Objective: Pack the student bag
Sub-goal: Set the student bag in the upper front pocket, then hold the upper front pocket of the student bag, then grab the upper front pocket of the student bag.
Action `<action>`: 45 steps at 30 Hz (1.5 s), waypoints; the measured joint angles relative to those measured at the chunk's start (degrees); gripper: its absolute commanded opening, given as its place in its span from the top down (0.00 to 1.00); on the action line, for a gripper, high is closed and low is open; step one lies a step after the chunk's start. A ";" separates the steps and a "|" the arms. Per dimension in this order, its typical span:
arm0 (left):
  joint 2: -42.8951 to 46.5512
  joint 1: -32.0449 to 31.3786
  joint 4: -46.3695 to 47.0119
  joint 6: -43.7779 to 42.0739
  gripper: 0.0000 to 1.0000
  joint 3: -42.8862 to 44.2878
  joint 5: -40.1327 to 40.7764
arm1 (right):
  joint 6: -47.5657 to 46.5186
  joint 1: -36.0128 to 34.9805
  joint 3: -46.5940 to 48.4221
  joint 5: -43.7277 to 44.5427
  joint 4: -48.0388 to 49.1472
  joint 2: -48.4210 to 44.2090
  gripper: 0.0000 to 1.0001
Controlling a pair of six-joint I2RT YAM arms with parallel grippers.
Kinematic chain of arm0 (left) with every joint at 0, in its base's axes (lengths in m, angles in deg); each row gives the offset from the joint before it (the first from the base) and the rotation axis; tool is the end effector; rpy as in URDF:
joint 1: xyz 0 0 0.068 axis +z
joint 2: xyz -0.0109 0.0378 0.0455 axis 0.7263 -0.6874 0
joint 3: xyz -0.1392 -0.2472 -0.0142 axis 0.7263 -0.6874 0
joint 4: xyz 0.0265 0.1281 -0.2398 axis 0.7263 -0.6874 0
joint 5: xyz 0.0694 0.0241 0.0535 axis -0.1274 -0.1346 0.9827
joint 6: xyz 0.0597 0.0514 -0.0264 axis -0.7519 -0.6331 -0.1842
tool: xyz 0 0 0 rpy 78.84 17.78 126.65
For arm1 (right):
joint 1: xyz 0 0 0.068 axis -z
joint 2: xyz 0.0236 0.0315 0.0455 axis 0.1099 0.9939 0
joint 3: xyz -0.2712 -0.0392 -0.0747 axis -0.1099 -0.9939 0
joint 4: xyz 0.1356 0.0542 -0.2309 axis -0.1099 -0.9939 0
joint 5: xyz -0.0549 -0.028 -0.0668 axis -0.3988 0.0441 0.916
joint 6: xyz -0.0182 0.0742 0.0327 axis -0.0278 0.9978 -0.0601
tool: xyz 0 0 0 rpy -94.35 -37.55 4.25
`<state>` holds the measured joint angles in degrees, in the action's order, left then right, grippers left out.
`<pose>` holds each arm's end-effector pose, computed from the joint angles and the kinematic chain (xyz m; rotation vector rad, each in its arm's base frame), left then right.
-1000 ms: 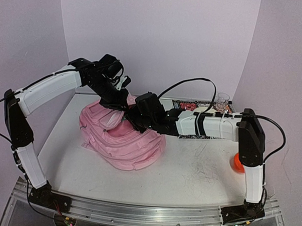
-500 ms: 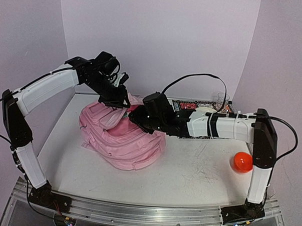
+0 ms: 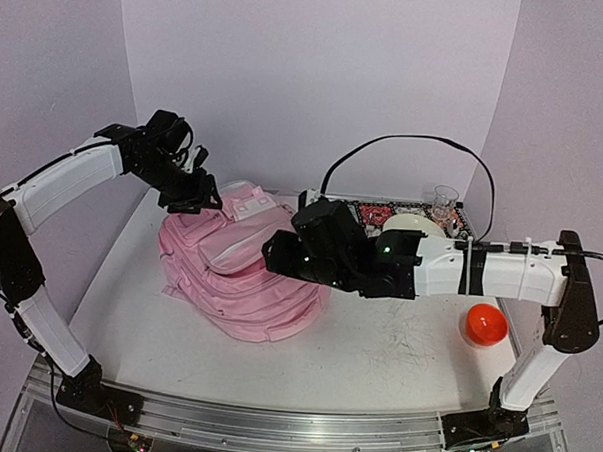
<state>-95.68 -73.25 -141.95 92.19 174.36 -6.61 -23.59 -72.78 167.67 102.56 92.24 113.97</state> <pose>0.3305 -0.1842 0.3359 0.2147 2.5589 -0.6208 0.2081 0.4123 0.3278 0.0568 1.8955 1.1640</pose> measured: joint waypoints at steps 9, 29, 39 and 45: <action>5.76 7.67 3.02 2.94 0.42 -15.95 -5.69 | -3.93 -5.90 9.20 1.71 -3.49 5.45 0.52; 9.80 7.54 18.00 12.52 0.80 -31.61 -20.76 | -4.42 -6.59 14.90 -0.99 -4.34 14.14 0.52; 9.92 5.25 25.66 20.78 1.00 -36.96 -22.69 | -2.47 -6.82 14.84 -1.95 -4.32 14.14 0.55; 11.54 1.68 30.88 27.82 1.00 -39.36 -21.41 | 0.53 -8.05 14.84 -1.66 -5.59 14.23 0.57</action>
<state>-84.15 -71.57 -111.07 120.01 135.00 -28.02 -23.07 -80.83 182.51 100.90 86.65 128.20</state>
